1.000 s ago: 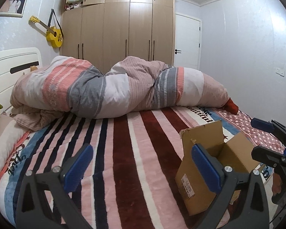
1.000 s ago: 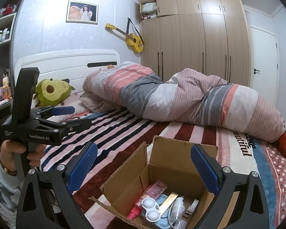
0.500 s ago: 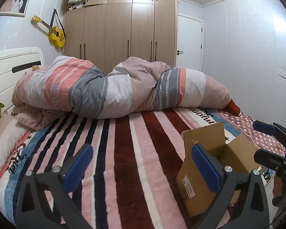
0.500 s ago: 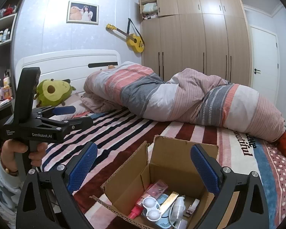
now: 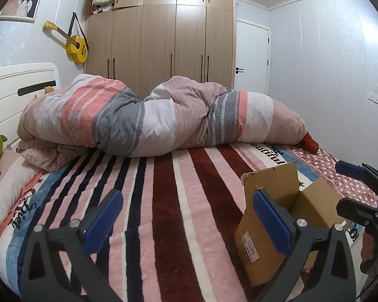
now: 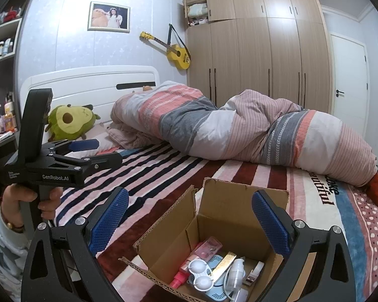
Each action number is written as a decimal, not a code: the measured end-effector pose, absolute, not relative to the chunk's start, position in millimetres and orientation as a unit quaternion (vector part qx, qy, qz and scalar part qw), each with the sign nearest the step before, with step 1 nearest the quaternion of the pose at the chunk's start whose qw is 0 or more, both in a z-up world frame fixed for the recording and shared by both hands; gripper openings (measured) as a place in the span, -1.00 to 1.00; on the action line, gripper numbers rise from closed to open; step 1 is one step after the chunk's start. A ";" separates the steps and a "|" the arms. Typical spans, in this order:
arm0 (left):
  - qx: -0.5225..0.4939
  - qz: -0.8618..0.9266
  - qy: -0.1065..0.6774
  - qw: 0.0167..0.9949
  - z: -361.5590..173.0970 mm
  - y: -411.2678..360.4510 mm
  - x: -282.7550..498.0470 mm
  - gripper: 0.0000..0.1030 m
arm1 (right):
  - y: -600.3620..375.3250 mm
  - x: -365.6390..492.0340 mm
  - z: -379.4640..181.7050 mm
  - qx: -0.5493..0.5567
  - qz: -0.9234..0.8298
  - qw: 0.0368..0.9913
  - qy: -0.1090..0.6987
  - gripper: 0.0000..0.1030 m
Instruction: Organize rigid objects
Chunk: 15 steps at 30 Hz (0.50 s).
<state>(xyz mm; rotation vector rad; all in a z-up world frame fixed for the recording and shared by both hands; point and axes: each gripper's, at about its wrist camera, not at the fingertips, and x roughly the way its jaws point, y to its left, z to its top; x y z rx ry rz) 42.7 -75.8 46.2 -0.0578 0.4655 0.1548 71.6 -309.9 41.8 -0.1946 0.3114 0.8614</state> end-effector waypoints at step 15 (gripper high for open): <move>-0.029 0.079 0.230 0.970 47.2 -78.8 42.0 0.99 | -309.2 70.7 41.9 -0.093 0.414 0.893 0.150 0.91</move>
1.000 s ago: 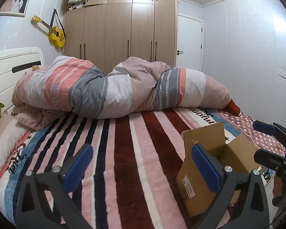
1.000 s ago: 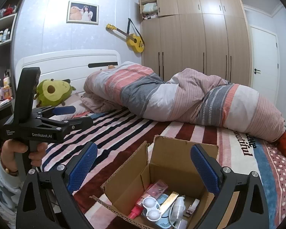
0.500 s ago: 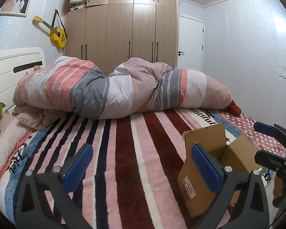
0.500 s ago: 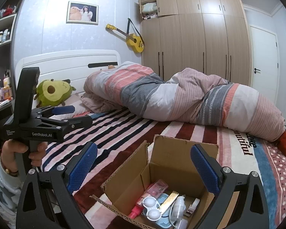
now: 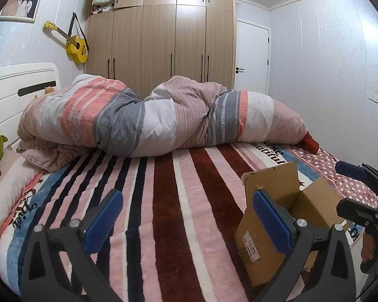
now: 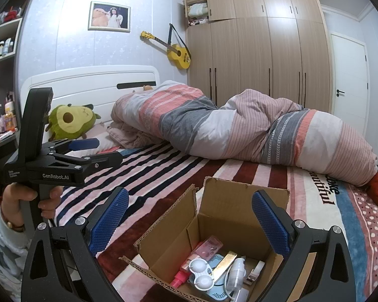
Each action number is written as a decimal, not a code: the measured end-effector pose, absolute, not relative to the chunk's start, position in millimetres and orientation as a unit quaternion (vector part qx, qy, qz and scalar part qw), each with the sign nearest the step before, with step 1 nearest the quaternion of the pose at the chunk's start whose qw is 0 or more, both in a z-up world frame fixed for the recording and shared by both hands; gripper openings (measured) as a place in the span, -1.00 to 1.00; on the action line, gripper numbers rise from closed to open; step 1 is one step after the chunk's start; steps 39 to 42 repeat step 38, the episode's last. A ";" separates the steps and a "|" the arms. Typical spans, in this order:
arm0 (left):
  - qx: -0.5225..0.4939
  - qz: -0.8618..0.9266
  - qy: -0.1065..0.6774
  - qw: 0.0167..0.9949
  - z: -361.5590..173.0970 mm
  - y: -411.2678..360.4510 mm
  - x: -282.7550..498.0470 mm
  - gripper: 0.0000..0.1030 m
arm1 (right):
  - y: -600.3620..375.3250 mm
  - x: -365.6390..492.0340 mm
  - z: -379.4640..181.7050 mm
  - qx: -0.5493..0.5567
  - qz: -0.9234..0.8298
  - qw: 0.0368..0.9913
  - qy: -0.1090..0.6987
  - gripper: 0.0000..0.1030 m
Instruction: Organize rigid objects
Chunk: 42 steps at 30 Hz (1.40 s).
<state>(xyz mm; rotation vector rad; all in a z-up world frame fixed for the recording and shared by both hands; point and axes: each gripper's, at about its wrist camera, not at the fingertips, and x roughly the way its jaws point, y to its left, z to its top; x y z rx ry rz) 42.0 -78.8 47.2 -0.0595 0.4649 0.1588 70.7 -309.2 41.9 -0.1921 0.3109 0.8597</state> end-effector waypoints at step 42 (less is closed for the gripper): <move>-0.032 0.078 0.231 0.969 47.9 -83.5 42.0 0.99 | -309.9 72.2 43.2 -0.093 0.414 0.893 0.151 0.91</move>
